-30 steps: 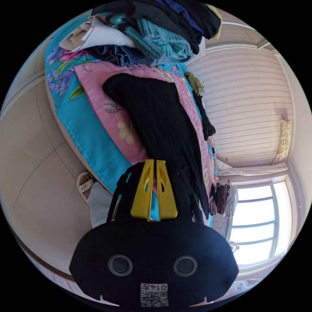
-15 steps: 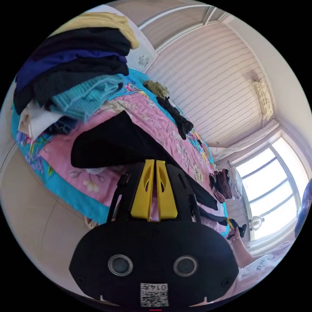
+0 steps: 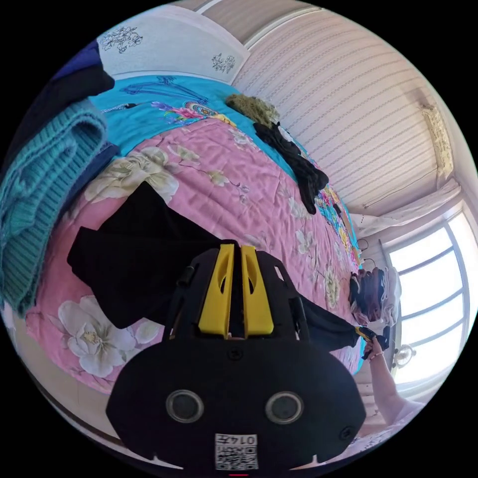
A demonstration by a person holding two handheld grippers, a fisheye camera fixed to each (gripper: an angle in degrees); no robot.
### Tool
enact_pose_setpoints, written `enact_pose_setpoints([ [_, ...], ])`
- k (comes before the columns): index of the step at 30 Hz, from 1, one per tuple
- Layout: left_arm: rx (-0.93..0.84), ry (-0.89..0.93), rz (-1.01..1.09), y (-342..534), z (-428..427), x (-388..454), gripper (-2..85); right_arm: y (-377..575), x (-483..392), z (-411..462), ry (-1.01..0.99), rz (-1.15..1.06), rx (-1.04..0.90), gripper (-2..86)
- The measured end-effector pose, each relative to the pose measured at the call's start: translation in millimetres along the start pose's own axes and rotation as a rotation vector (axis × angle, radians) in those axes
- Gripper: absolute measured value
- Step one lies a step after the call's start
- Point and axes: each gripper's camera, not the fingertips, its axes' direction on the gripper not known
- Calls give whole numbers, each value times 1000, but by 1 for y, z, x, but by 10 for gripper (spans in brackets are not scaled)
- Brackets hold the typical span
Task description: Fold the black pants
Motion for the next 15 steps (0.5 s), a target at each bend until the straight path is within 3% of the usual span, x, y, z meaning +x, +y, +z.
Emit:
enact_pose_setpoints([
  [4, -7, 28, 26, -8, -16, -1, 63, -4, 19, -26, 3, 26, 66, 34],
  [9, 80, -6, 93, 17, -66, -10, 73, 44, 78, -77, -204, 62, 224, 48],
  [11, 138, 26, 14, 44, -82, -36, 74, 85, 109, -84, -268, 94, 287, 50],
  [15, 69, 102, -195, 73, -73, -91, 89, 151, 159, -70, -372, 206, 408, 57],
])
